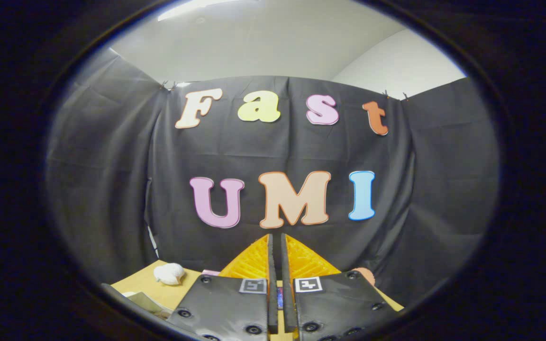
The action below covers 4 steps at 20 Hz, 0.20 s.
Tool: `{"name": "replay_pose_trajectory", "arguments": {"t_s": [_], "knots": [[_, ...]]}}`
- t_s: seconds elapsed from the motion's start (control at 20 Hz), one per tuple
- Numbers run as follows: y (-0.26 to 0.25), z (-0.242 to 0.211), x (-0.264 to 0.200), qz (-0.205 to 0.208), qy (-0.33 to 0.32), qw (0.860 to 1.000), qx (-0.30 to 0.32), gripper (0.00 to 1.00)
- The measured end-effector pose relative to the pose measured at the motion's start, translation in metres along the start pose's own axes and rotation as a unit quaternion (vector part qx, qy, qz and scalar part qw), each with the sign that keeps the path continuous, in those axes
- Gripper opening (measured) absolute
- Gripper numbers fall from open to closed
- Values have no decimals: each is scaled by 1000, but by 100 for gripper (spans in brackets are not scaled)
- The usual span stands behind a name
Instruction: Open the storage box then place both shoes into the box .Put the left shoe in first, then the right shoe, with the right side of both shoes facing outward in a uniform manner.
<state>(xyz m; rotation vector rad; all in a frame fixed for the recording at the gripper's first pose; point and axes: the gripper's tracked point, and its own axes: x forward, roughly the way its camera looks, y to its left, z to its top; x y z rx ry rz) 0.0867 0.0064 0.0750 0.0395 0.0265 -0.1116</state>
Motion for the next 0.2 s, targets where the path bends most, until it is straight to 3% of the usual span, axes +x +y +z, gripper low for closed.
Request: {"name": "replay_pose_trajectory", "arguments": {"t_s": [0.2], "knots": [[-25,16,7,-1,7,1000,9,8]]}}
